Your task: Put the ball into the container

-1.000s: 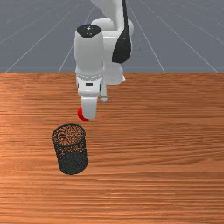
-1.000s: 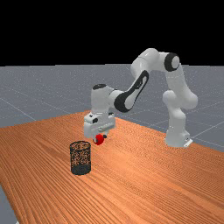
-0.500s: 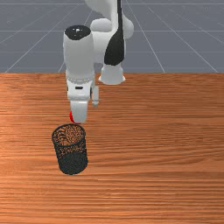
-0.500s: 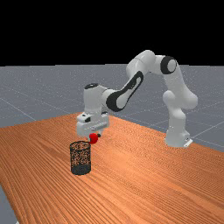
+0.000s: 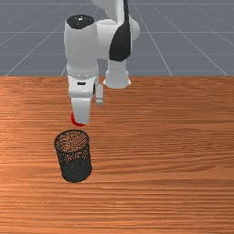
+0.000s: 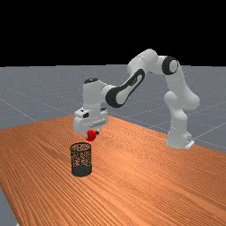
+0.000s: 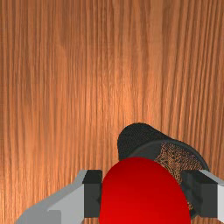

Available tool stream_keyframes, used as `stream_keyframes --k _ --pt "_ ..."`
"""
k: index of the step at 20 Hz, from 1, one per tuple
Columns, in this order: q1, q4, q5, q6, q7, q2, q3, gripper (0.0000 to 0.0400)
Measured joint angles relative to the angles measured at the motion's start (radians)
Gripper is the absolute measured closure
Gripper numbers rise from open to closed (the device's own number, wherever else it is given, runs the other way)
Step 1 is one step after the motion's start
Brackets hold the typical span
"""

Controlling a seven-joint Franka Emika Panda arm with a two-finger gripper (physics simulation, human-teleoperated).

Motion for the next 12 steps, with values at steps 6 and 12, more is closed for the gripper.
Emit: stream_keyframes --k 6,12 --pt "0.001 0.176 -0.001 -0.127 0.002 0.096 0.001 0.0134" --pt "-0.006 0.178 0.000 -0.097 -0.025 0.105 0.005 0.0017"
